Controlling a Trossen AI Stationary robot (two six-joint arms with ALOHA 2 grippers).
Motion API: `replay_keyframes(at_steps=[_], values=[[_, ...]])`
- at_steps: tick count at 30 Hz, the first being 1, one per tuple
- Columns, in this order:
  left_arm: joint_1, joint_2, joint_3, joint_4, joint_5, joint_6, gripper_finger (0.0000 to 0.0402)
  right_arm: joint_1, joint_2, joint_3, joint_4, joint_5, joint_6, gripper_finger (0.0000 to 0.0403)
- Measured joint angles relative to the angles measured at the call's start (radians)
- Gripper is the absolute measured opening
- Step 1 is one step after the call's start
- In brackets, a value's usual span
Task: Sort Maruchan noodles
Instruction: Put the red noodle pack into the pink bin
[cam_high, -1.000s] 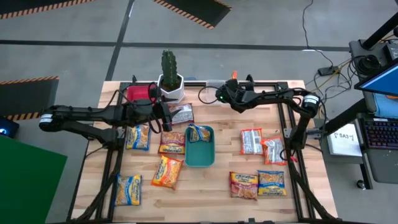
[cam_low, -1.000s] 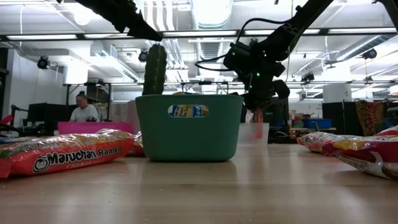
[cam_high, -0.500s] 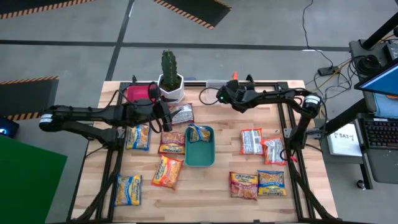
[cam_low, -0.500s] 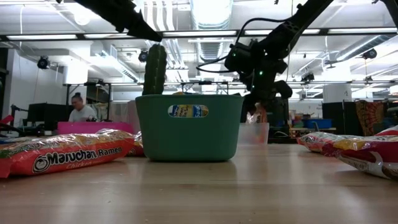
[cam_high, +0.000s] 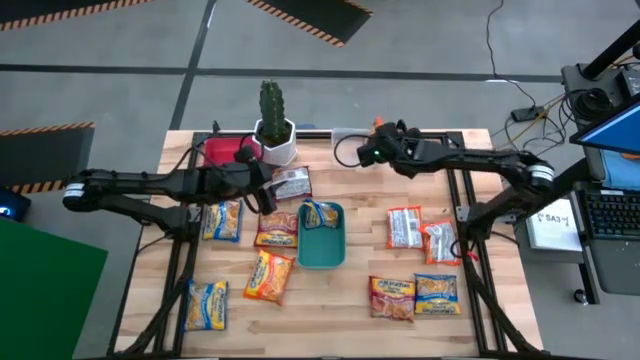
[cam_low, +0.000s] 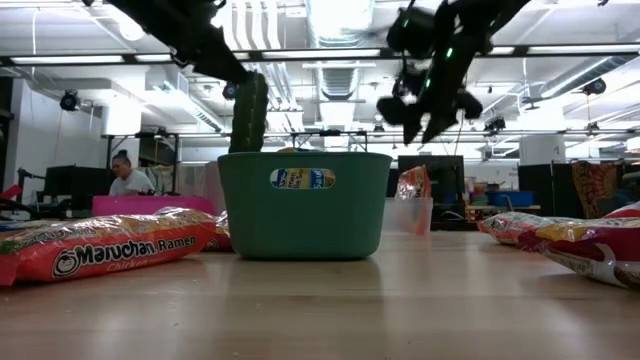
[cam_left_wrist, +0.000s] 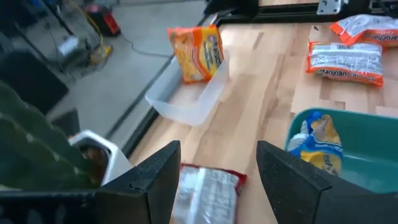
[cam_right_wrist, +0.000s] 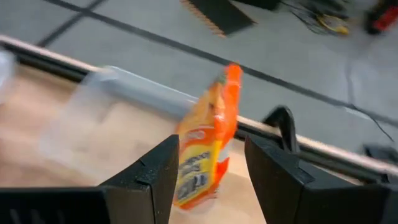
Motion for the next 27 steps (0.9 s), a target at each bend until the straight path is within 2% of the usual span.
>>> replay_keyframes(at_steps=[5, 11, 16, 23, 27], values=[[0.0, 0.016, 0.044, -0.156, -0.001, -0.194, 0.0194, 0.063, -0.102, -0.005, 0.0, -0.098, -0.125, 0.0169], [0.0, 0.089, 0.148, -0.546, 0.005, -0.535, 0.0194, 0.137, -0.169, -0.006, 0.005, -0.105, -0.211, 0.0166], [-0.001, 0.172, 0.148, -0.793, 0.119, -0.735, 0.0194, 0.17, -0.176, -0.006, 0.013, -0.105, -0.255, 0.0165], [-0.01, 0.272, 0.085, -0.915, 0.244, -0.877, 0.0194, 0.178, -0.176, -0.03, 0.017, -0.104, -0.294, 0.0156], [-0.017, 0.305, 0.06, -0.939, 0.273, -0.917, 0.0194, 0.178, -0.176, -0.064, 0.05, -0.104, -0.316, 0.0156]])
